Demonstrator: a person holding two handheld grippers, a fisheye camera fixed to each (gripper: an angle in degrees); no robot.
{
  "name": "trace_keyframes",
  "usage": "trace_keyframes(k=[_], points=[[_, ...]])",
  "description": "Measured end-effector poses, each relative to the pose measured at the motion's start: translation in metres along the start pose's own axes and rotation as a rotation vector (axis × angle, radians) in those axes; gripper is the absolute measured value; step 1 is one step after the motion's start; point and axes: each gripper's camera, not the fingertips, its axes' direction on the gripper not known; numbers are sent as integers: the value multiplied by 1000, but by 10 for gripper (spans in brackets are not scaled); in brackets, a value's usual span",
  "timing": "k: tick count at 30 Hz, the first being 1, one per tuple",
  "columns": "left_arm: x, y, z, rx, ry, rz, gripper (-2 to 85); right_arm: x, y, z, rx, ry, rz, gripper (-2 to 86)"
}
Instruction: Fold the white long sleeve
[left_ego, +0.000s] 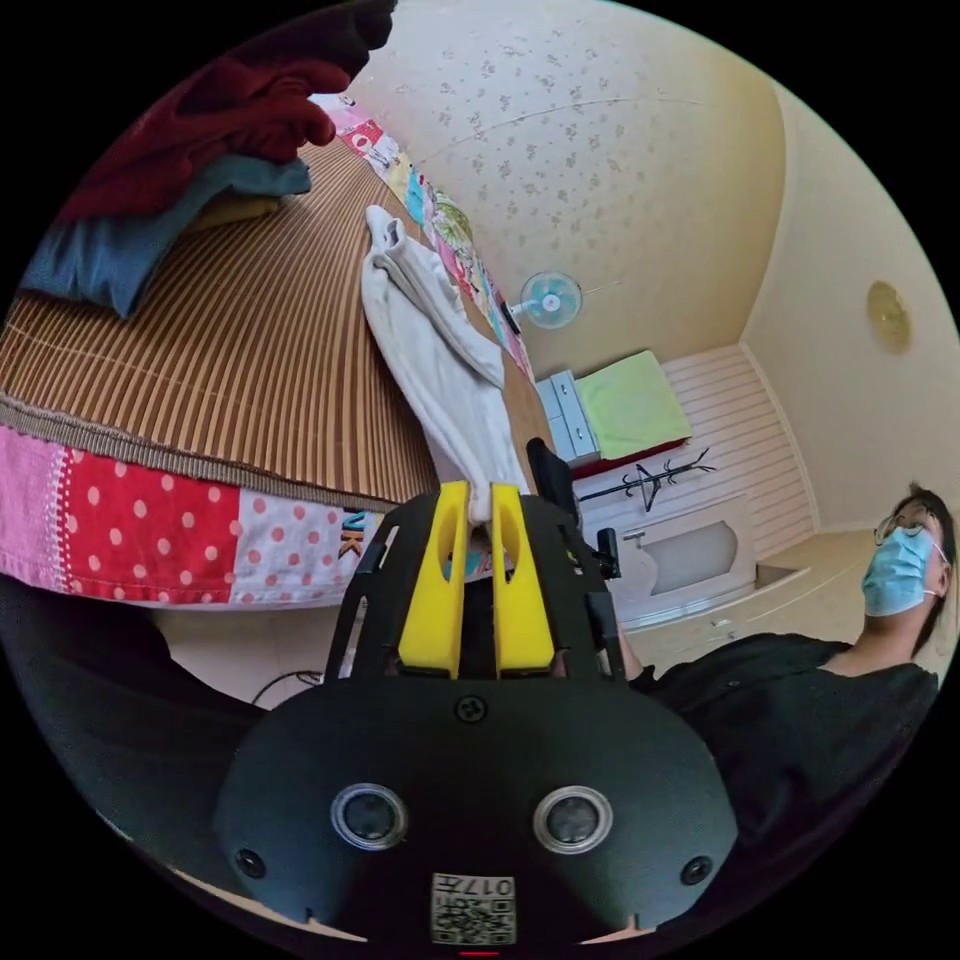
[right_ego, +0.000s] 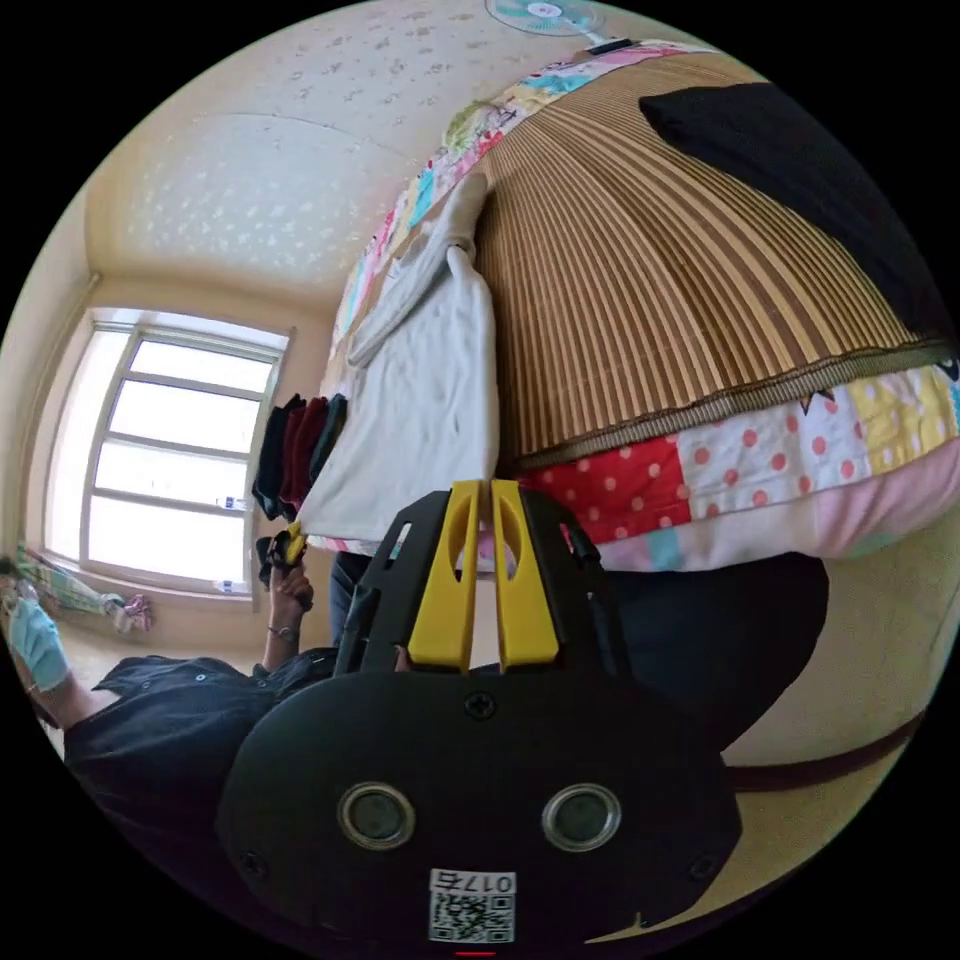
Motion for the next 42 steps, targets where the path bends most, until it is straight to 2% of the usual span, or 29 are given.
trace_keyframes(k=[3, 5, 7, 9, 12, 15, 18, 20, 24, 27, 31, 34, 39, 42], points=[[29, -8, -26, 25, 142, 133, 44, -28, 8, -44, 114, -261, -91, 26], [53, -14, -51, 44, 254, 252, 44, -50, 13, -69, 168, -326, -153, 23], [62, -17, -65, 69, 313, 298, 45, -66, 17, -90, 220, -310, -196, 22], [60, -19, -68, 93, 313, 271, 45, -67, 14, -102, 283, -206, -168, 20], [31, -22, -47, 103, 235, 123, 44, -39, -6, -83, 286, -76, -50, 20], [7, -32, -29, 188, 197, 28, 44, -23, -40, -57, 314, -99, -20, 21], [8, -78, -21, 224, 178, 57, 44, -34, -99, -40, 347, -74, -43, 23], [11, -133, -11, 232, 44, 48, 44, -50, -147, -22, 332, -4, -72, 25], [-1, -223, 18, 230, -50, 75, 52, -66, -245, 34, 318, 123, -53, 37], [-25, -258, 33, 205, -146, -15, 106, -71, -270, 61, 271, 251, -10, 57], [-37, -223, 42, 155, -245, 23, 127, -75, -245, 88, 180, 269, -110, 75], [-61, -170, 57, 46, -343, -67, 141, -61, -194, 100, 143, 320, -133, 87], [-63, -96, 67, 58, -301, -96, 158, -31, -108, 84, 232, 359, -72, 122], [-55, -78, 74, 72, -332, -42, 135, -14, -86, 91, 183, 327, -116, 115]])
